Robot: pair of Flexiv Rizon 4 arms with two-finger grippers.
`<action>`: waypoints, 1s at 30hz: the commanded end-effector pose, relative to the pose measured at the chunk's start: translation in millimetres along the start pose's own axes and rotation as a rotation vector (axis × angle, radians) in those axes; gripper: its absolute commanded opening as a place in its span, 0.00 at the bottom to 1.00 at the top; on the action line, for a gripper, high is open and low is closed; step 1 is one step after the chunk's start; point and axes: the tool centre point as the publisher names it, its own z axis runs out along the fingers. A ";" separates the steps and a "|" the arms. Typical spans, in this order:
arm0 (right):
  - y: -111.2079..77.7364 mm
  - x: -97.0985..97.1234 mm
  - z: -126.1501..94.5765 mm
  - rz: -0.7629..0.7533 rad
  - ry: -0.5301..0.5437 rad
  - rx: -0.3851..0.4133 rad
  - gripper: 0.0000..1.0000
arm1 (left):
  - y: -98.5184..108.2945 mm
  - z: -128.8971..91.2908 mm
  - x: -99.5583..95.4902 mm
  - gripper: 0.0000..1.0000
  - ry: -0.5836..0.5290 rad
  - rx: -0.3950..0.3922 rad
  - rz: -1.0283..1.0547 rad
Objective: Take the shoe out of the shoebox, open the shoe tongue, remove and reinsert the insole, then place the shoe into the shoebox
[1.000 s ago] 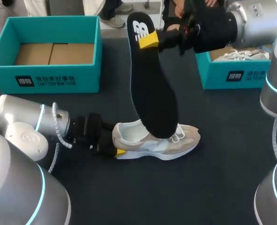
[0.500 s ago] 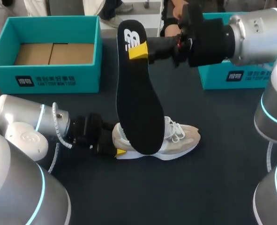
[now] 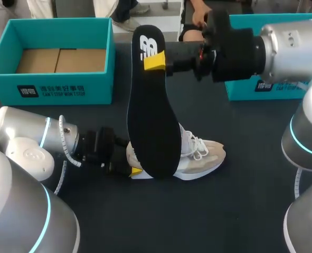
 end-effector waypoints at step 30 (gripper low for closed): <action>-1.1 -0.3 2.1 0.001 -0.002 -0.003 0.00 | -17.4 -32.9 -1.4 1.00 -0.103 -0.256 -0.091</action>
